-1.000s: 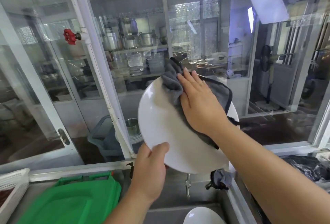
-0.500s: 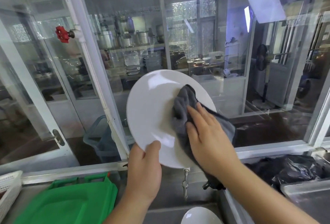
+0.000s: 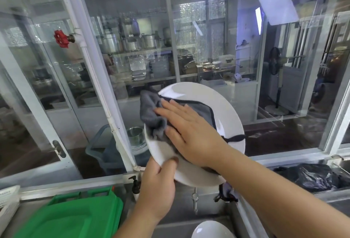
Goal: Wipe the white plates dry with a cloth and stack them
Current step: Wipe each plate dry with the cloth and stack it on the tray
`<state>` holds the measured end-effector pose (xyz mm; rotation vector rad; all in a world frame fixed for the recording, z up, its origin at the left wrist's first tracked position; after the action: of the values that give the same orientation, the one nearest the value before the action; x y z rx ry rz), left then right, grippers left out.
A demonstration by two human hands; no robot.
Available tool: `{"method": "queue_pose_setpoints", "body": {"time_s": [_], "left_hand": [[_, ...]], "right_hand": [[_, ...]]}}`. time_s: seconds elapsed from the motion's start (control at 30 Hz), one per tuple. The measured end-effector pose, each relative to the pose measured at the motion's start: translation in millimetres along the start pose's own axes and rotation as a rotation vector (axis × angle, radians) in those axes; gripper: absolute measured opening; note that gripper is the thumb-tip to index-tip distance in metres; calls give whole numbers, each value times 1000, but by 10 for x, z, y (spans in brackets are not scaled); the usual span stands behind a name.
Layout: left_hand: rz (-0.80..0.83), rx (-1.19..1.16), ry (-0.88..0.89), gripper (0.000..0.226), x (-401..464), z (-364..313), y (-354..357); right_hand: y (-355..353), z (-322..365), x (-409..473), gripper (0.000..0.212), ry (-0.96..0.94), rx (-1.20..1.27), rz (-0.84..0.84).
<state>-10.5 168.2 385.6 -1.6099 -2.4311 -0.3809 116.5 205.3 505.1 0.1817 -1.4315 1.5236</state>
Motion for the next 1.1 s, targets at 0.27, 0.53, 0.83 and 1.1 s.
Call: {"method": "queue_pose_setpoints", "body": {"time_s": [0.27,0.53,0.83,1.1], "left_hand": [[4,-19,13,35,-150,10,7],[-92,-54,36,36,16,-40,-22],[-178,-116,17,44,185,14,6],[38,93,94,40,-81,-43,119]], "right_hand": [[-386,-712,240,53,376,-181,-270],[-459,-1192,-246,42,815,171,-384],[174,-835,-697,26,1109,1331,-556],[534,-665,-998,34,1183,1547,-570]]}}
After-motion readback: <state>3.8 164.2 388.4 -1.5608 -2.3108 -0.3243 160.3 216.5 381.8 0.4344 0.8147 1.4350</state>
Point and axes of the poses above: each hand's wrist, its own x-axis towards the middle knuckle, its own y-axis out of the palm, z = x × y, the point moved 5 cm from there along x, towards the middle knuckle, and after that the axes turned 7 degrees about -z, right-handed, at the moved point
